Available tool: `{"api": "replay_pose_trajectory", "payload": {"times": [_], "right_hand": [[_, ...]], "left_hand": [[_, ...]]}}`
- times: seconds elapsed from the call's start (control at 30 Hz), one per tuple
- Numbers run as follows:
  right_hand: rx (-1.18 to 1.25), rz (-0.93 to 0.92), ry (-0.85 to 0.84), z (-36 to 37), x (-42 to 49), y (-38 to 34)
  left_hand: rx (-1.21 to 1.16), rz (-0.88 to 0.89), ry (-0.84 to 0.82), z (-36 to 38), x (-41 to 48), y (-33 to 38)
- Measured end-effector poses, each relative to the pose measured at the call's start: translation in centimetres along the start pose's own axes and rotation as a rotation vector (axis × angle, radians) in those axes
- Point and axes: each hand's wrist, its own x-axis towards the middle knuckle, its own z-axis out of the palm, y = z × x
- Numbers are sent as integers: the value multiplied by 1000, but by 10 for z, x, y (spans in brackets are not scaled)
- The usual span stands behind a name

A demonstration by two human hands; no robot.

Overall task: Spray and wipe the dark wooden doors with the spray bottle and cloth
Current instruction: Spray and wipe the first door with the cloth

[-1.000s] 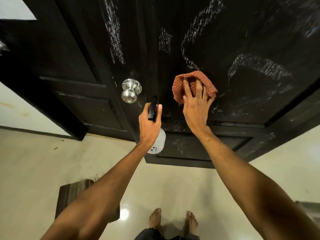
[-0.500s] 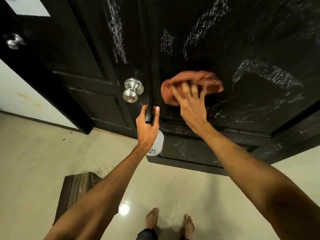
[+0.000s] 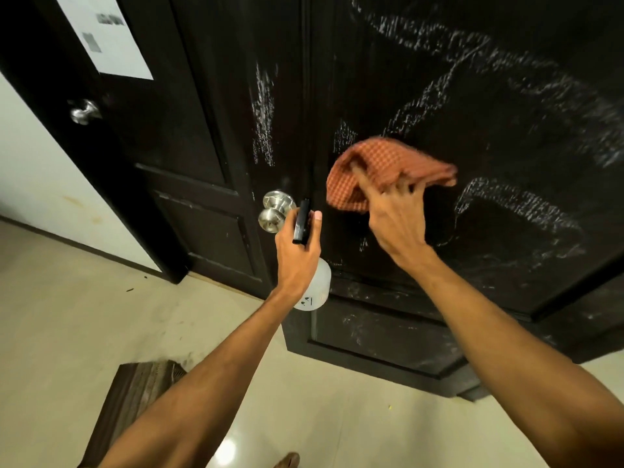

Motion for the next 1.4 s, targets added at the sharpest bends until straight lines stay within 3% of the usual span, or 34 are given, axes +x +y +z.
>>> {"api": "replay_pose_trajectory", "payload": {"times": [0.1,0.23,0.3,0.5,0.67,0.73,0.9,1.07,1.2,1.27,1.4], "right_hand": [[52,176,128,-17,40,4],[-14,-84,-56,-4,1,-5],[-32,-100,-83,-2,-5,-1],[105,133,105,-34,67,-1],[47,-100,-39,-19,51,-26],[15,-228,4,-21,68,-34],[118,-103,14,-23,110,-68],[-105,-479,-116,-4,89,-86],[28,-230,60,-28,161,-97],[26,-241,59,-33,166,-106],[-147,-552,-223,-10,115,-111]], "left_hand": [[-7,32,15,1,7,9],[-33,45,20,0,11,23],[-32,34,20,-3,13,26],[11,-17,64,-11,17,25],[54,-16,154,-28,15,25],[38,-13,172,-36,18,30],[54,4,186,-57,34,33],[36,39,172,-77,44,32],[59,46,192,-89,56,34],[59,56,179,-92,60,36],[8,68,138,-96,65,42]]}}
